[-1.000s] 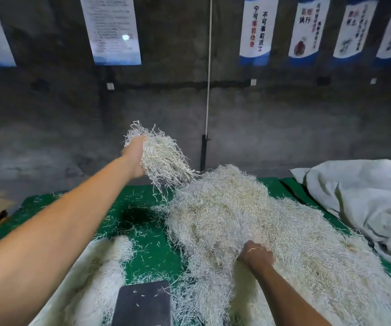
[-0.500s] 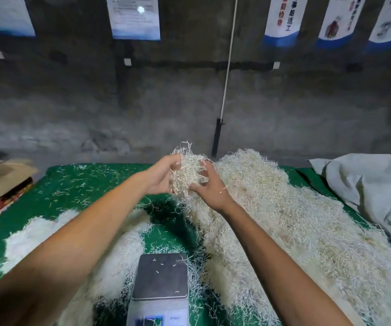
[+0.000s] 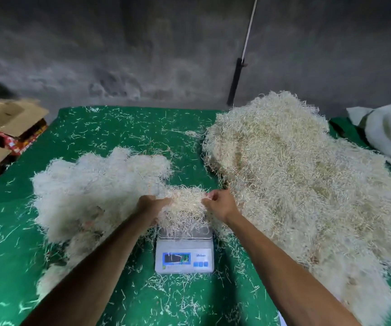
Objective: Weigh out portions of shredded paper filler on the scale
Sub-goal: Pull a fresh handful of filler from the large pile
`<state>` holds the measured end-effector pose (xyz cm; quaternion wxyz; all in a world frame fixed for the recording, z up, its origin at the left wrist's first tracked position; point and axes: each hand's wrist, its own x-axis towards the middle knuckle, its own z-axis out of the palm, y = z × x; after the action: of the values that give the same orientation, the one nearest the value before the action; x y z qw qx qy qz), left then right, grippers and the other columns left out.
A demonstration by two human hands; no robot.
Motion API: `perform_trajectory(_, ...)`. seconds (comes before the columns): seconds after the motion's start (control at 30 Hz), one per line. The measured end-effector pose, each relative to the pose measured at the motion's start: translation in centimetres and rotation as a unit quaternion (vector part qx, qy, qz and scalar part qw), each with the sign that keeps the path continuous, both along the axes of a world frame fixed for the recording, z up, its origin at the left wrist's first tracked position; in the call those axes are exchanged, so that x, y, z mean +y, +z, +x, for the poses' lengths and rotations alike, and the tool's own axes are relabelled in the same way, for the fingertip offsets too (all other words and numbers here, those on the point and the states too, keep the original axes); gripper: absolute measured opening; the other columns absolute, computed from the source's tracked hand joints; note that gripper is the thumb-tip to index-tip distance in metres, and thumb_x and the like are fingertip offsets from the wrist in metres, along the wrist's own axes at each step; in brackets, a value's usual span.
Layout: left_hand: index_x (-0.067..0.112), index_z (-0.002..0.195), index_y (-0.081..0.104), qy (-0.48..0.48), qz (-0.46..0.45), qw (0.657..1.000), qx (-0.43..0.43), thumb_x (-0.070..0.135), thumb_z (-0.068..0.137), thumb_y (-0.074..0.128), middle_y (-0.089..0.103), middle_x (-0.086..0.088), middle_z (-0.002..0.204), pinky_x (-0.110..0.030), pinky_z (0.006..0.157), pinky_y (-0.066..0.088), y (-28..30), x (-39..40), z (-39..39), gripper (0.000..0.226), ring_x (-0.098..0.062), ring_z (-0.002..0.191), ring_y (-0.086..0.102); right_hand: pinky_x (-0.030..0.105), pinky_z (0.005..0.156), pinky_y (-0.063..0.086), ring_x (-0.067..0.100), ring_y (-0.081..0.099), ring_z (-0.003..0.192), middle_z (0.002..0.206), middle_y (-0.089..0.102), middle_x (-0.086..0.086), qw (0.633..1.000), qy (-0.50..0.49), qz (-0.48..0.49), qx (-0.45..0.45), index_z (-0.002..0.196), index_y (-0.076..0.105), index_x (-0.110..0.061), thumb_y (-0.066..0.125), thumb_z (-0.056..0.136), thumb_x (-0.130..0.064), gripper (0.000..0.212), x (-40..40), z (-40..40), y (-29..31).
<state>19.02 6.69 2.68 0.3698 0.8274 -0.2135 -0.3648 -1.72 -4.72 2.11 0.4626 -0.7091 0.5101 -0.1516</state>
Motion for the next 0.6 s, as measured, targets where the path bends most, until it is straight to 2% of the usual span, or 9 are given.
perform_trajectory(0.07, -0.001, 0.14, 0.051, -0.047, 0.019, 0.999, -0.019, 0.037, 0.076, 0.088, 0.067, -0.016, 0.103, -0.03, 0.065, 0.06, -1.1, -0.1, -0.3, 0.083, -0.027, 0.083, 0.07, 0.036, 0.083, 0.062, 0.014, 0.066, 0.079, 0.101, 0.072, 0.009, 0.999, 0.024, -0.01, 0.029, 0.105, 0.068, -0.008, 0.067, 0.098, -0.017, 0.012, -0.1, -0.3, -0.8)
perform_trajectory(0.13, 0.0, 0.139, 0.051, -0.093, 0.029, 0.994, -0.054, 0.036, 0.074, 0.09, 0.065, -0.022, 0.118, -0.034, 0.073, 0.058, -1.3, -0.2, -0.3, 0.084, -0.034, 0.098, 0.07, 0.032, 0.088, 0.057, 0.013, 0.067, 0.088, 0.112, 0.07, 0.004, 0.996, 0.034, -0.059, 0.049, 0.122, 0.062, -0.013, 0.066, 0.098, -0.022, 0.025, -1.0, -0.9, -1.0)
perform_trajectory(0.23, 0.003, 0.144, 0.047, -0.17, 0.051, 0.973, -0.145, 0.037, 0.075, 0.088, 0.057, -0.023, 0.139, -0.034, 0.095, 0.049, 0.2, -0.7, -0.1, 0.087, -0.033, 0.119, 0.061, 0.024, 0.082, 0.052, 0.008, 0.064, 0.084, 0.126, 0.064, 0.0, 0.983, 0.022, -0.166, 0.07, 0.145, 0.047, -0.02, 0.062, 0.1, -0.025, 0.047, -2.6, -2.6, -0.6)
perform_trajectory(0.3, 0.001, 0.144, 0.046, -0.208, 0.054, 0.955, -0.206, 0.036, 0.078, 0.087, 0.059, -0.021, 0.136, -0.036, 0.099, 0.048, 1.9, -1.2, -0.6, 0.085, -0.032, 0.117, 0.061, 0.033, 0.098, 0.048, 0.014, 0.062, 0.104, 0.136, 0.059, 0.003, 0.946, 0.034, -0.278, 0.165, 0.147, 0.045, -0.025, 0.062, 0.1, -0.032, 0.051, -3.6, -4.0, -1.0)
perform_trajectory(0.37, 0.0, 0.14, 0.048, -0.23, 0.061, 0.939, -0.249, 0.03, 0.08, 0.085, 0.063, -0.021, 0.129, -0.04, 0.101, 0.049, 3.4, -1.6, -1.5, 0.076, -0.033, 0.115, 0.062, 0.045, 0.122, 0.025, 0.024, 0.042, 0.139, 0.151, 0.049, 0.003, 0.883, 0.095, -0.351, 0.296, 0.151, 0.041, -0.024, 0.058, 0.099, -0.046, 0.059, -4.1, -5.5, -1.8)
perform_trajectory(0.4, -0.001, 0.139, 0.049, -0.24, 0.072, 0.931, -0.264, 0.026, 0.082, 0.083, 0.063, -0.022, 0.127, -0.044, 0.102, 0.05, 3.9, -1.9, -2.0, 0.071, -0.034, 0.115, 0.062, 0.048, 0.127, 0.013, 0.026, 0.03, 0.148, 0.157, 0.042, 0.004, 0.868, 0.124, -0.34, 0.341, 0.153, 0.037, -0.024, 0.054, 0.1, -0.052, 0.062, -4.0, -6.2, -2.4)
perform_trajectory(0.47, -0.003, 0.133, 0.053, -0.26, 0.096, 0.914, -0.296, 0.015, 0.087, 0.075, 0.065, -0.022, 0.123, -0.047, 0.099, 0.052, 4.6, -2.1, -3.2, 0.054, -0.034, 0.114, 0.062, 0.053, 0.127, 0.001, 0.03, 0.013, 0.155, 0.165, 0.027, 0.006, 0.866, 0.16, -0.256, 0.399, 0.159, 0.024, -0.023, 0.045, 0.102, -0.055, 0.069, -3.5, -7.9, -4.1)
perform_trajectory(0.53, -0.003, 0.122, 0.059, -0.273, 0.111, 0.892, -0.341, 0.006, 0.09, 0.066, 0.066, -0.021, 0.117, -0.047, 0.096, 0.053, 5.0, -2.3, -4.4, 0.034, -0.033, 0.112, 0.061, 0.056, 0.126, 0.003, 0.034, 0.006, 0.156, 0.169, 0.018, 0.009, 0.872, 0.178, -0.156, 0.428, 0.162, 0.012, -0.022, 0.047, 0.101, -0.056, 0.078, -2.4, -9.7, -6.1)
perform_trajectory(0.6, 0.001, 0.12, 0.061, -0.28, 0.129, 0.869, -0.388, 0.001, 0.09, 0.061, 0.066, -0.018, 0.118, -0.047, 0.097, 0.051, 5.3, -2.4, -5.5, 0.031, -0.031, 0.116, 0.056, 0.058, 0.122, 0.017, 0.036, 0.008, 0.156, 0.168, 0.018, 0.008, 0.867, 0.199, -0.115, 0.442, 0.162, 0.015, -0.022, 0.057, 0.096, -0.058, 0.086, -1.1, -11.3, -7.4)
